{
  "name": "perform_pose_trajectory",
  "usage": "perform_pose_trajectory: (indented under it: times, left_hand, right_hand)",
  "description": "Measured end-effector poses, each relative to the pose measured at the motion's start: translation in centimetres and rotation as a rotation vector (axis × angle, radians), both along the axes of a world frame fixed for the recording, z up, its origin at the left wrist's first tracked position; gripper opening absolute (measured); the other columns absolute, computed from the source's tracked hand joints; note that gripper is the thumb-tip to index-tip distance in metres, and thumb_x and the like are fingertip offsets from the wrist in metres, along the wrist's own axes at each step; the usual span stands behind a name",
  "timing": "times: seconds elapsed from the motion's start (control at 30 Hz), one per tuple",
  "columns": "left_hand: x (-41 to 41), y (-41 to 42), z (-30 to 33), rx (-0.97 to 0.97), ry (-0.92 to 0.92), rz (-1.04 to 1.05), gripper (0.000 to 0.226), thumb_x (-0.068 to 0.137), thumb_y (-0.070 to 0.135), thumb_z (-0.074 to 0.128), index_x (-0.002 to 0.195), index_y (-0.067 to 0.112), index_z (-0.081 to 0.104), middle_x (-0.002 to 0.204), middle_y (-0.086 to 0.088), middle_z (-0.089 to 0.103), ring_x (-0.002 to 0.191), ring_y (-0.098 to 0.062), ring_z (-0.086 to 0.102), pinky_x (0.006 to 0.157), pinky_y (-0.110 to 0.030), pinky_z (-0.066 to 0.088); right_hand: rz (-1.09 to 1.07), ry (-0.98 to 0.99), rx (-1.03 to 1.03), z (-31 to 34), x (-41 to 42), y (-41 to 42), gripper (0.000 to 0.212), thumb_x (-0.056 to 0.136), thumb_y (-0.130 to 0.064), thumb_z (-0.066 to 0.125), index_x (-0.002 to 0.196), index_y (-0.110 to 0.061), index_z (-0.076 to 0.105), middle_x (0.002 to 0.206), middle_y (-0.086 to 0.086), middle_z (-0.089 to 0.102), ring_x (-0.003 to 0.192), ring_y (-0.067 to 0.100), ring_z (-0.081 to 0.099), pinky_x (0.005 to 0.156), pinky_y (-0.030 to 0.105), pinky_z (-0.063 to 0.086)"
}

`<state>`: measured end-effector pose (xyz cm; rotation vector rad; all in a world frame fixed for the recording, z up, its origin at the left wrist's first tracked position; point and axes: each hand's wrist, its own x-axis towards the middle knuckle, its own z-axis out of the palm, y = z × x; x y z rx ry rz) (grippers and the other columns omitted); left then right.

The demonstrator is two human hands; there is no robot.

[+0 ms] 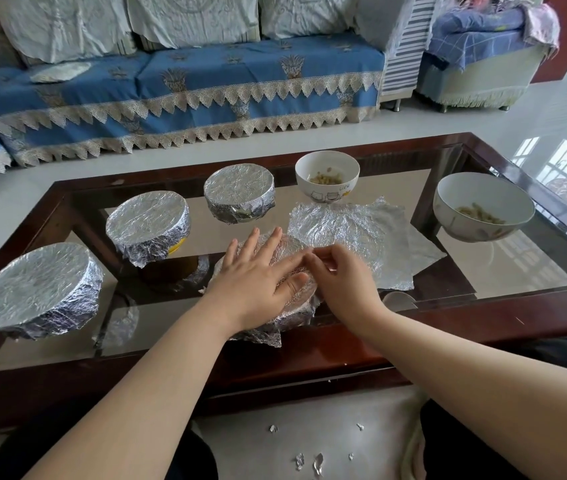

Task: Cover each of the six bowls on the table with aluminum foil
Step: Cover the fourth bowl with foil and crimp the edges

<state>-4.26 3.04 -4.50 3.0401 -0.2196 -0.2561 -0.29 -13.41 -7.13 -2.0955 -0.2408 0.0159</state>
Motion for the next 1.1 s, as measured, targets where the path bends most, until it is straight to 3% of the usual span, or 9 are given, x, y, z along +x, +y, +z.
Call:
perform_pose_trajectory:
  times: [0.1, 0.2, 0.3, 0.47, 0.73, 0.87, 1.1]
  left_hand:
    - [0.0, -0.1, -0.1, 0.001, -0.002, 0.007, 0.063, 0.084, 0.076, -0.003, 0.146, 0.063, -0.01, 0.164, 0.005, -0.022, 0.149, -0.023, -0.026, 0.121, -0.051, -0.013]
    - [0.0, -0.1, -0.1, -0.002, -0.008, 0.011, 0.064, 0.084, 0.075, -0.003, 0.147, 0.063, -0.008, 0.164, 0.005, -0.021, 0.149, -0.018, -0.025, 0.121, -0.051, -0.013]
    - [0.1, -0.1, -0.2, -0.002, -0.006, 0.022, 0.066, 0.083, 0.075, -0.003, 0.147, 0.063, -0.006, 0.165, 0.005, -0.02, 0.15, -0.015, -0.022, 0.121, -0.051, -0.012]
    - [0.1, -0.2, -0.2, -0.002, -0.005, 0.031, 0.066, 0.082, 0.074, -0.003, 0.147, 0.063, -0.005, 0.165, 0.004, -0.02, 0.151, -0.016, -0.02, 0.12, -0.051, -0.012]
    - [0.0, -0.3, 0.0, 0.016, 0.001, 0.047, 0.067, 0.081, 0.075, -0.004, 0.147, 0.062, -0.007, 0.165, 0.003, -0.019, 0.151, -0.018, -0.02, 0.12, -0.052, -0.009]
    - [0.1, -0.3, 0.0, 0.019, -0.003, 0.054, 0.068, 0.08, 0.075, -0.006, 0.147, 0.062, -0.008, 0.165, 0.002, -0.019, 0.151, -0.02, -0.019, 0.12, -0.054, -0.008]
    - [0.2, -0.2, -0.2, 0.027, -0.011, 0.071, 0.06, 0.088, 0.073, 0.001, 0.146, 0.062, -0.009, 0.165, 0.002, -0.018, 0.151, -0.021, -0.019, 0.12, -0.054, -0.007]
  right_hand:
    - [-0.045, 0.034, 0.072, -0.7, -0.4, 0.5, 0.025, 0.098, -0.039, 0.05, 0.085, -0.019, 0.056, 0.07, -0.006, 0.058, 0.065, 0.012, 0.054, 0.062, 0.029, 0.039]
    - [-0.072, 0.046, 0.112, -1.0, -0.7, 0.9, 0.033, 0.103, -0.033, 0.04, 0.072, -0.021, 0.041, 0.065, -0.007, 0.045, 0.058, 0.007, 0.04, 0.055, 0.029, 0.026]
    - [-0.094, 0.065, 0.155, -1.0, -0.6, 1.1, 0.032, 0.104, -0.027, 0.038, 0.077, -0.012, 0.047, 0.065, -0.004, 0.044, 0.057, 0.007, 0.04, 0.052, 0.025, 0.029]
    - [-0.114, 0.16, 0.311, -0.9, -0.3, 1.1, 0.025, 0.102, -0.022, 0.045, 0.093, -0.002, 0.057, 0.057, 0.0, 0.047, 0.037, -0.003, 0.046, 0.042, 0.011, 0.033]
    - [-0.133, 0.304, 0.424, -0.8, 0.1, 1.2, 0.022, 0.101, -0.022, 0.048, 0.102, -0.005, 0.062, 0.056, 0.001, 0.048, 0.041, 0.007, 0.045, 0.038, 0.016, 0.035]
    - [-0.112, 0.367, 0.434, -0.4, 0.5, 1.3, 0.019, 0.101, -0.02, 0.048, 0.107, -0.008, 0.062, 0.055, 0.0, 0.047, 0.033, 0.002, 0.042, 0.034, 0.016, 0.033]
    - [-0.048, 0.454, 0.487, -0.3, 1.6, 1.7, 0.015, 0.101, -0.011, 0.048, 0.104, -0.007, 0.062, 0.063, 0.001, 0.054, 0.039, 0.006, 0.044, 0.041, 0.021, 0.039]
